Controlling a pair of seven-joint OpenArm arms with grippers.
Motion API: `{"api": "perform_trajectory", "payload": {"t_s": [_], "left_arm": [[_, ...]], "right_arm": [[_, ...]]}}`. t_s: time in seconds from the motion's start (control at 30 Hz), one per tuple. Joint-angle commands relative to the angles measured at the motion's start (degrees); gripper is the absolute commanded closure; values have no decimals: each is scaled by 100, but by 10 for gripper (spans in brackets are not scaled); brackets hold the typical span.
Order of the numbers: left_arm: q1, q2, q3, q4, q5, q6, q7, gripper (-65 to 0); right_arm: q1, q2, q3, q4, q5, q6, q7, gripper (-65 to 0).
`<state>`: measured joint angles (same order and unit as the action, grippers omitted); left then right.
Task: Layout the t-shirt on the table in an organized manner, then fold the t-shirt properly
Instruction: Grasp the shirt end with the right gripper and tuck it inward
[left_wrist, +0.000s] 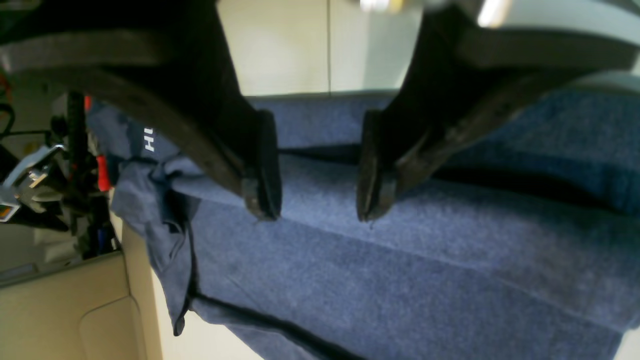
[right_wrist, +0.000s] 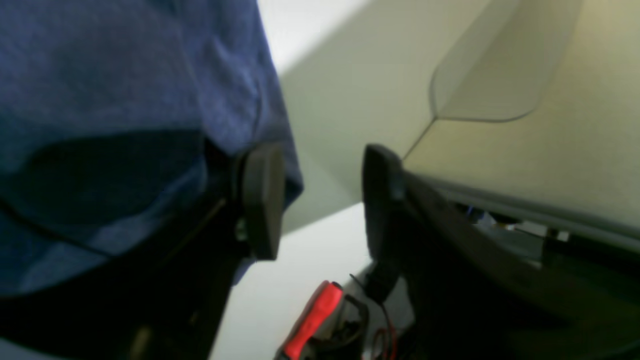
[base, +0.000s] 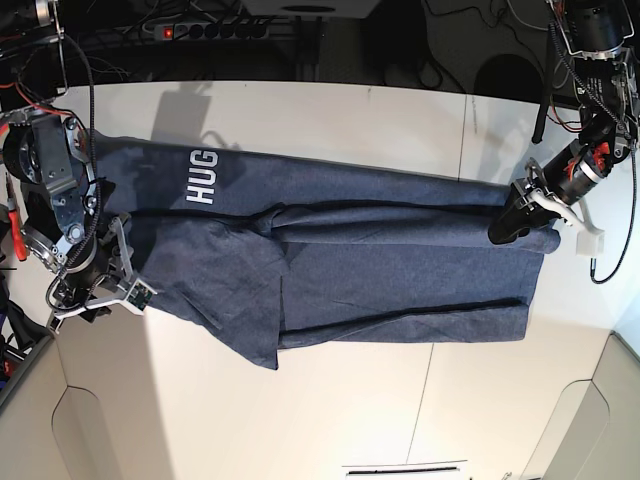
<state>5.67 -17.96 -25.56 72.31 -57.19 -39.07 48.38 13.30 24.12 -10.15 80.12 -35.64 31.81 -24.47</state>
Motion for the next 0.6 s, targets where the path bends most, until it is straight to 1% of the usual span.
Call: {"api": "perform_trajectory", "payload": {"t_s": [0.0,0.13,0.2,0.37,0.47,0.57], "left_arm": [[-72,-92,-26,81,-127,-93,-96,-286],[-74,-92,-26,81,-131,-93,-101,-286],[-74,-92,-26,81,-129,-93,-103,-286],[-72,-92,-26,81,-127,-93,-103,-286],[-74,-92,-26,81,-129,-93,-103,-286],[-72,-92,-26,81,-127,-93,-101,-286]], "right_arm": [[179,79,24,-15,-42,-52,72,-248],[256,131,-151,-291,-96,-46,173,-248],[256,216,-354,-343,-192,-48,181,-248],[256,431,-907,-352,-192,-48,179,-248],[256,444,-1102,-369,-238,-50,179,-248],[260,442,-1132,-463,-254,-57,179,-248]]}}
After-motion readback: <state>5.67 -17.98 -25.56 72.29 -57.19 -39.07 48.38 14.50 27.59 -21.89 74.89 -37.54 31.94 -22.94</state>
